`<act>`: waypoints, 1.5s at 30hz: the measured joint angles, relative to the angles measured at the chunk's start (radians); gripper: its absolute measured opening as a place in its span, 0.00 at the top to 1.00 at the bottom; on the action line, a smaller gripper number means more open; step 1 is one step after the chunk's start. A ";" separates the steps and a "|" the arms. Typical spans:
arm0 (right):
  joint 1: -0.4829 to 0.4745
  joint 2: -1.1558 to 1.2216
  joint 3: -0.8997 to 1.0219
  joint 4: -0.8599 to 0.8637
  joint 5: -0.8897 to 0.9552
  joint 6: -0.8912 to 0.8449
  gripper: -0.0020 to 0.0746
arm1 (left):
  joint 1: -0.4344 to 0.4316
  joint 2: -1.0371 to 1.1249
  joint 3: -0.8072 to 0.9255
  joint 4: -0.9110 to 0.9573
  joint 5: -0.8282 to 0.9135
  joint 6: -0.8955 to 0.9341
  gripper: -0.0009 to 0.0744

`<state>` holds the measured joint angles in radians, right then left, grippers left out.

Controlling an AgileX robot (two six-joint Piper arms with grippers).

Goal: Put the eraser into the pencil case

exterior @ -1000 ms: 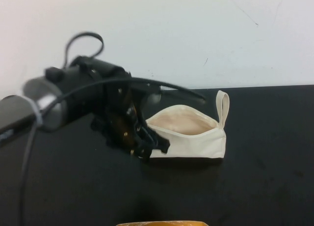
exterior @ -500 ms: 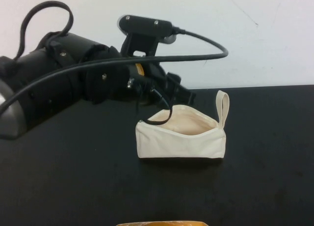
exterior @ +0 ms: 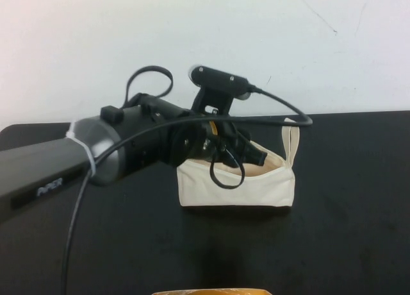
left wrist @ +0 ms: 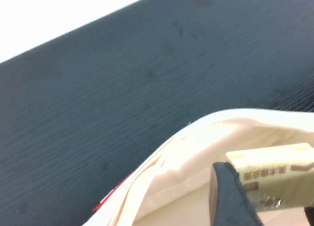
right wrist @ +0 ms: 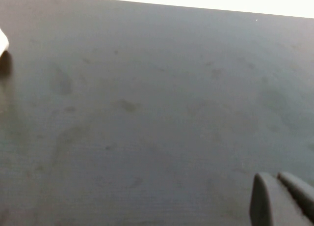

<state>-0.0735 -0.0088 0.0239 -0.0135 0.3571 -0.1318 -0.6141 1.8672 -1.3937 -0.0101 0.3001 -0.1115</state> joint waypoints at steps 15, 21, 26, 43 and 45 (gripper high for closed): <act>0.000 0.000 0.000 0.000 0.000 0.000 0.98 | 0.012 -0.108 0.000 0.087 0.147 0.004 0.75; 0.000 0.000 0.000 0.000 0.000 0.000 0.98 | 0.014 -0.322 0.086 0.118 0.186 0.004 0.96; 0.000 0.000 0.000 0.000 0.000 0.000 0.98 | 0.014 -0.548 0.264 0.122 0.176 0.004 0.98; 0.000 0.000 0.000 0.000 0.000 0.000 0.98 | 0.014 -1.003 0.503 0.092 0.688 0.004 0.99; 0.000 0.000 0.000 0.000 0.000 0.000 0.98 | 0.014 -1.035 0.503 0.105 0.705 0.004 0.99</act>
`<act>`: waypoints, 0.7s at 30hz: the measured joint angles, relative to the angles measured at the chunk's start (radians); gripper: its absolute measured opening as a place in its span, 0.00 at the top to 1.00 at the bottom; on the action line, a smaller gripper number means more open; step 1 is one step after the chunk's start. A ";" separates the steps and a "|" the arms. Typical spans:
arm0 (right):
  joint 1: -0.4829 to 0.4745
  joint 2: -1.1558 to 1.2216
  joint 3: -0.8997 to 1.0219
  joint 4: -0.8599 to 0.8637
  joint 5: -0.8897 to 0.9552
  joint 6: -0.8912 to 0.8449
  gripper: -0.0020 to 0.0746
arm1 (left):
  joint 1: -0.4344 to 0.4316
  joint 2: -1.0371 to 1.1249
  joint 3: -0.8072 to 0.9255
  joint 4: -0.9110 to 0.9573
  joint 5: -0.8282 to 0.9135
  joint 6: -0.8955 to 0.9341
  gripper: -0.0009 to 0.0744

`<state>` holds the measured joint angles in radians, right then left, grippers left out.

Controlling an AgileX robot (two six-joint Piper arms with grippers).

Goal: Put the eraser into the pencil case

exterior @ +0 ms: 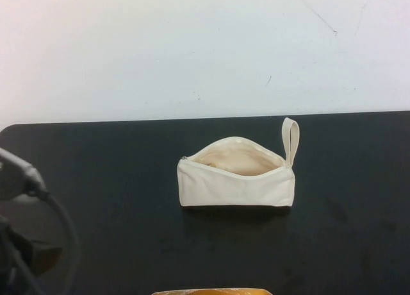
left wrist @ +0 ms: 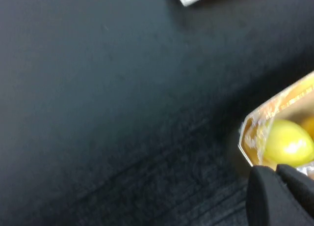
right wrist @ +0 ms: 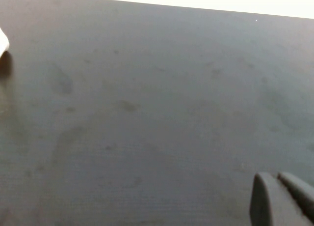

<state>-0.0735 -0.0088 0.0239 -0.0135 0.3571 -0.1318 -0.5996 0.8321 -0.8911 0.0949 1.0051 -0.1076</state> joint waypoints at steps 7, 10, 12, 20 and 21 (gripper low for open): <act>0.000 0.000 0.000 0.000 0.000 0.000 0.98 | 0.002 -0.104 0.113 0.093 -0.221 0.000 0.99; 0.000 0.000 0.000 0.000 0.000 0.000 0.98 | 0.028 -0.164 0.232 0.145 -0.405 -0.008 0.99; 0.000 0.000 0.000 0.000 0.000 0.000 0.98 | 0.064 -0.220 0.324 0.165 -0.541 -0.027 0.99; 0.000 0.000 0.000 0.000 0.000 0.000 0.98 | 0.354 -0.518 0.625 0.037 -0.827 -0.044 0.99; 0.000 0.000 0.000 0.000 0.000 0.000 0.98 | 0.387 -0.551 0.658 0.028 -0.833 -0.044 0.99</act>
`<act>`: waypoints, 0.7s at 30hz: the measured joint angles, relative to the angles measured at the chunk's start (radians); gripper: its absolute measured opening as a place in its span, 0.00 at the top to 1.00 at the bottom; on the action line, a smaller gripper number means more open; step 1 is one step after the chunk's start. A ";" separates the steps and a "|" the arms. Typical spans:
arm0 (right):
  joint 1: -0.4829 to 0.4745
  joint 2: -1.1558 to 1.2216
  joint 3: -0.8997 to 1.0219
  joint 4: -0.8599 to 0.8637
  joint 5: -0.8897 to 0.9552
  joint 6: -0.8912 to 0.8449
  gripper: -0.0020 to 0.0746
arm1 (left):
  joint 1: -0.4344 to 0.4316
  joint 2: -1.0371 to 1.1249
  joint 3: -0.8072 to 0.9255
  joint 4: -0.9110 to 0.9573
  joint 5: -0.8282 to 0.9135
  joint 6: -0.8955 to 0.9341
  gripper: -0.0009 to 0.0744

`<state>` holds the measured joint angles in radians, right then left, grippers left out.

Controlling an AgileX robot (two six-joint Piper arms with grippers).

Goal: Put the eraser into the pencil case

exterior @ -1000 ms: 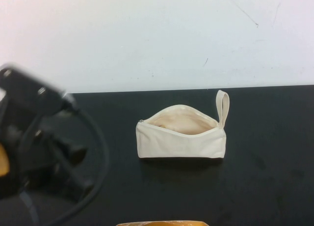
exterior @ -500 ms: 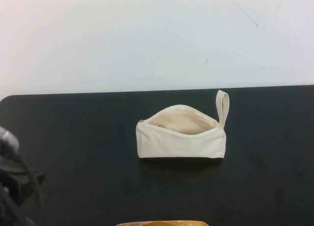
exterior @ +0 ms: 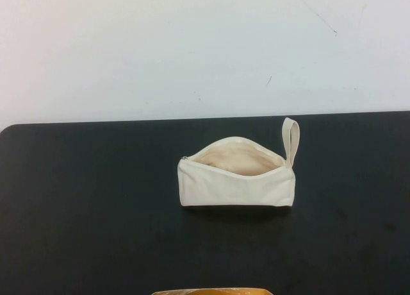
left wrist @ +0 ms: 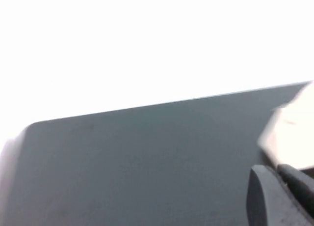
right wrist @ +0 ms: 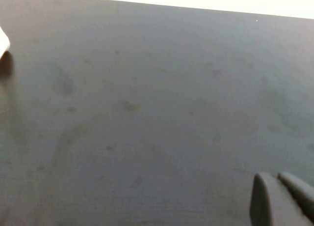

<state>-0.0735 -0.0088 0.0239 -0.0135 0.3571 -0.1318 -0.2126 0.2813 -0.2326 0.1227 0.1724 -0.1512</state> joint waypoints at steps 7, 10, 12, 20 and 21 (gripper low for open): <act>0.000 0.000 0.000 0.000 0.000 0.000 0.98 | 0.194 -0.249 0.203 -0.020 -0.009 0.083 0.99; 0.000 0.000 0.000 0.000 0.000 0.000 0.98 | 0.226 -0.287 0.252 -0.022 -0.006 0.097 0.99; 0.000 0.000 0.000 0.000 0.000 0.000 0.98 | 0.236 -0.290 0.258 -0.030 0.011 0.099 0.99; 0.000 0.000 0.000 0.000 0.000 0.000 0.98 | 0.240 -0.290 0.258 -0.043 0.132 0.099 0.99; 0.000 0.000 0.000 0.000 0.000 0.000 0.98 | 0.240 -0.290 0.258 -0.043 0.137 0.099 0.99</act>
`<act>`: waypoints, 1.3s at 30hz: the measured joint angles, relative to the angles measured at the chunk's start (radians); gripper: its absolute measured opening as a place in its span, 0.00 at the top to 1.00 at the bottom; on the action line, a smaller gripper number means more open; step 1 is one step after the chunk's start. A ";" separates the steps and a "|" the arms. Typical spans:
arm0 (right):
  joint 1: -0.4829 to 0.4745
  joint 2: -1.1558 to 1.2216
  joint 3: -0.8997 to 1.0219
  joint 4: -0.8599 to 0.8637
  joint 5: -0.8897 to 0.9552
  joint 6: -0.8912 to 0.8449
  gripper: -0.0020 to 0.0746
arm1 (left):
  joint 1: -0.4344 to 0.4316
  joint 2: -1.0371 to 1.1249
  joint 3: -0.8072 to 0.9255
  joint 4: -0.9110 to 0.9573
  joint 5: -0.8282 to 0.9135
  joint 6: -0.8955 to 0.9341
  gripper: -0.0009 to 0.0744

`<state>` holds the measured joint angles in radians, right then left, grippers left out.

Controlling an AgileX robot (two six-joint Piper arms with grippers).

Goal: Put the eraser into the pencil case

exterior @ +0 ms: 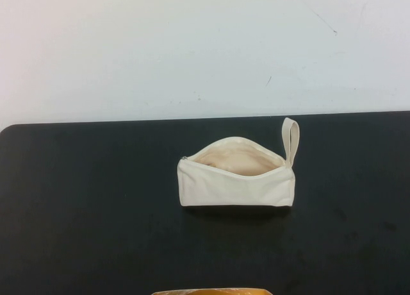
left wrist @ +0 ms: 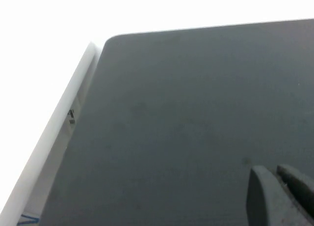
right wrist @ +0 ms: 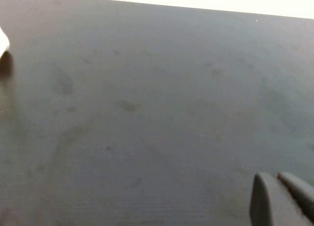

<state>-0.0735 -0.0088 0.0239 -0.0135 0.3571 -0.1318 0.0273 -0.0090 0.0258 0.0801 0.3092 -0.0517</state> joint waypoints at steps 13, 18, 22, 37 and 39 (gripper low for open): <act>0.000 0.000 0.000 0.000 0.000 0.000 0.98 | 0.000 0.000 -0.002 -0.014 0.012 0.004 0.99; 0.000 0.000 0.000 0.000 0.000 0.000 0.98 | 0.000 0.000 -0.004 -0.044 0.016 0.004 0.99; 0.000 0.000 0.000 0.000 0.000 0.000 0.98 | 0.000 0.000 -0.004 -0.047 0.016 0.004 0.99; 0.000 0.000 0.000 0.000 0.000 0.000 0.98 | 0.000 0.000 -0.004 -0.087 0.016 0.004 0.99; 0.000 0.000 0.000 0.000 0.000 0.000 0.98 | 0.000 0.000 -0.004 -0.087 0.016 0.004 0.99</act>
<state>-0.0735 -0.0088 0.0239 -0.0135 0.3571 -0.1318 0.0273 -0.0090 0.0221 -0.0073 0.3257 -0.0474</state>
